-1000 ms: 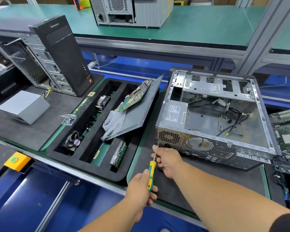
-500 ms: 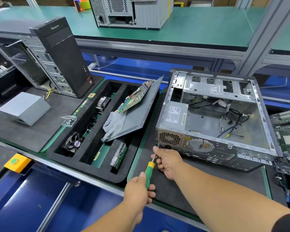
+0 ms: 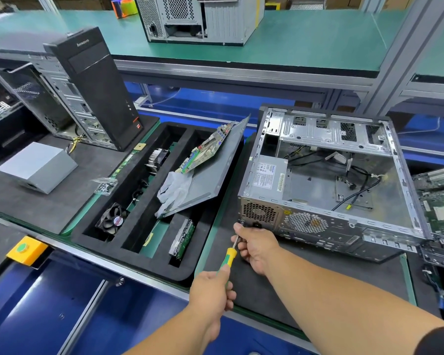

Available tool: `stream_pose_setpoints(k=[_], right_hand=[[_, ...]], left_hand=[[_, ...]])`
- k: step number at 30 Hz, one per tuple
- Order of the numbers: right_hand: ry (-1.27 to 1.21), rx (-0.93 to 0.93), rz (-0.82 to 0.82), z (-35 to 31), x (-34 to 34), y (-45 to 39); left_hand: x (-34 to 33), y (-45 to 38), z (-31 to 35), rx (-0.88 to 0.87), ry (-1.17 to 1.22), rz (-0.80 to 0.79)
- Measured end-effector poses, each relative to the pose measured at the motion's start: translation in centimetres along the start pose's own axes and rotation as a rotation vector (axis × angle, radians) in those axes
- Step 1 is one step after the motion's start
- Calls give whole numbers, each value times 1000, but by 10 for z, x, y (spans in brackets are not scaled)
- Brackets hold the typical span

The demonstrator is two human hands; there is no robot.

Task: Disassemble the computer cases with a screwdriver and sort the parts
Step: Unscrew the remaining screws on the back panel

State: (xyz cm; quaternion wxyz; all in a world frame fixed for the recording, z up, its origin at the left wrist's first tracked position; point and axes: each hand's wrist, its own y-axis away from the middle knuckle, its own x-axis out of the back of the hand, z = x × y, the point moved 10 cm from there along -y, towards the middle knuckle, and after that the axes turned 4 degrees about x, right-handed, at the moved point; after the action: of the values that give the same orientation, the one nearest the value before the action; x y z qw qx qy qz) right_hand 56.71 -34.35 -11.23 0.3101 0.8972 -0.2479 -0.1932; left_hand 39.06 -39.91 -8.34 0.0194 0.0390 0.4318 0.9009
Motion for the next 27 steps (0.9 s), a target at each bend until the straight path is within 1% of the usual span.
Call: stream_pose_setpoints(k=[4,8,10,12,15,17,19,23,27], right_hand=[[-15,-6,-20,-1,-2,2],[-20,-9,-10,-1,-1,2],[-19,-11,-5,-1,-1,2],[-20,-10,1,-1,0,2],[-10,-10,8,-1,-1,3],[-16,-12,12,-1,-1,3],[-23,-16,10,-1,-2,3],[-21,-28,-3,0,-1,2],[-31,-37,-14,1,-1,2]], left_hand=[[-2,4,-10,135,94,-27],[-8,3,-15,172,103,-76],[-8,3,-13,136,71,-92],[-8,3,-5,40,2,-93],[-1,1,-1,-69,-138,-13],[1,0,-1,-73,-134,10],[-1,0,-5,-24,-58,-23],[-6,4,-19,145,65,-96],[-11,8,-21,197,135,-157]])
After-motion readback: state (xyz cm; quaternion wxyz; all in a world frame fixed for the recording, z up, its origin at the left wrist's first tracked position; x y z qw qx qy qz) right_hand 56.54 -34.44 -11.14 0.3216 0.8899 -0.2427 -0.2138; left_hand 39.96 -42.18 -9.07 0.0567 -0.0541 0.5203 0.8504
